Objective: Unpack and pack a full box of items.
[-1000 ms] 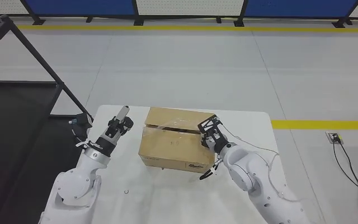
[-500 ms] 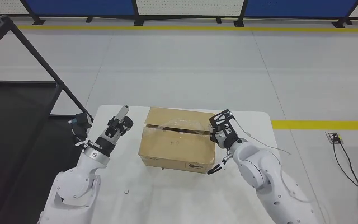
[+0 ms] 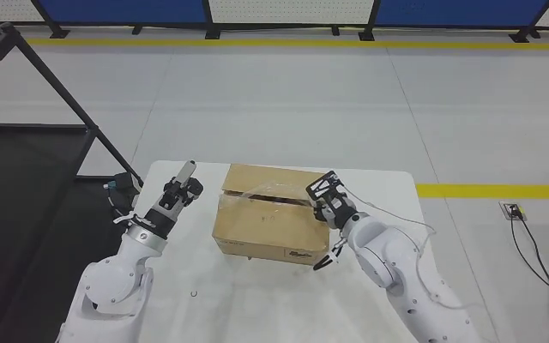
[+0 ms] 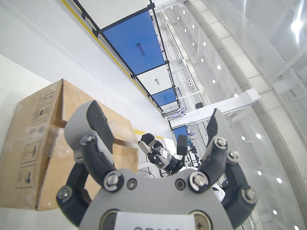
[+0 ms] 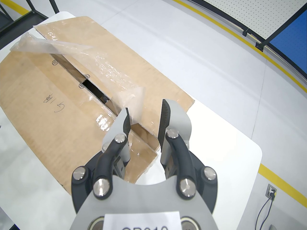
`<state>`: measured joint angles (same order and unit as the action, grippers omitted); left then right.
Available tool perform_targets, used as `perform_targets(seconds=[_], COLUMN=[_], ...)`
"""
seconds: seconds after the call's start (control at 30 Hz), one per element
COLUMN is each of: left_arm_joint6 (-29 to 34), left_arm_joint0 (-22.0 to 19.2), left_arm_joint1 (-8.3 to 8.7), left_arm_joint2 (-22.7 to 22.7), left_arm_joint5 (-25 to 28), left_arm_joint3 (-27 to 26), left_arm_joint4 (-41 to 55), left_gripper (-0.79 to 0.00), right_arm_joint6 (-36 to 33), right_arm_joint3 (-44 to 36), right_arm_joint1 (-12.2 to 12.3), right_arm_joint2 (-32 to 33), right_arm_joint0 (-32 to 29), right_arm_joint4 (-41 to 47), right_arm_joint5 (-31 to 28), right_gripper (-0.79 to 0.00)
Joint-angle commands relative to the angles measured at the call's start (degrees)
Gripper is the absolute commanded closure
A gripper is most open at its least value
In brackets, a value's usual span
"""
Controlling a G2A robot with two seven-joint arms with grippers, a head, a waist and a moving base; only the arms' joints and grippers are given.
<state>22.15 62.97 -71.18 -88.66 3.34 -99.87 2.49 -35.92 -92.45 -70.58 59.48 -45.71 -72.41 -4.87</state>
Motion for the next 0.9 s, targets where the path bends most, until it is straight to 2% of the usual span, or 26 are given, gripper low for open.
perform_targets(seconds=[0.0,0.13,0.2,0.47,0.7,0.87], left_arm_joint6=[-0.02,-0.14,-0.13,-0.35,-0.56,-0.65], left_arm_joint0=[-0.11,-0.38,-0.54,-0.89,-0.7,-0.42], left_arm_joint1=[0.03,0.08,0.1,0.19,0.33,0.41], left_arm_joint2=[0.11,0.4,0.56,0.96,0.62,0.32], left_arm_joint5=[-0.13,-0.23,-0.18,-0.19,-0.13,0.05], left_arm_joint3=[0.08,0.36,0.49,0.75,0.86,0.83], left_arm_joint4=[0.04,0.07,0.0,0.17,0.61,1.44], left_gripper=[-0.785,-0.785,-0.785,-0.785,-0.785,-0.785], right_arm_joint6=[-0.39,-0.58,-0.59,-0.99,-0.11,0.8], right_arm_joint3=[0.07,-0.18,-0.4,-0.79,0.82,1.12], right_arm_joint1=[-0.14,-0.34,-0.41,-0.72,-1.4,-1.79], right_arm_joint2=[-0.4,-0.73,-0.81,-1.07,-2.27,-2.42], right_arm_joint0=[0.07,-0.14,-0.43,-1.44,-0.69,-0.51], right_arm_joint4=[-0.42,-0.92,-1.35,-2.32,-3.51,-3.9], right_arm_joint5=[-0.17,-0.6,-0.64,-1.03,-0.27,0.3], right_gripper=[-0.302,-0.317,-0.36,-0.379,-0.336,-0.234])
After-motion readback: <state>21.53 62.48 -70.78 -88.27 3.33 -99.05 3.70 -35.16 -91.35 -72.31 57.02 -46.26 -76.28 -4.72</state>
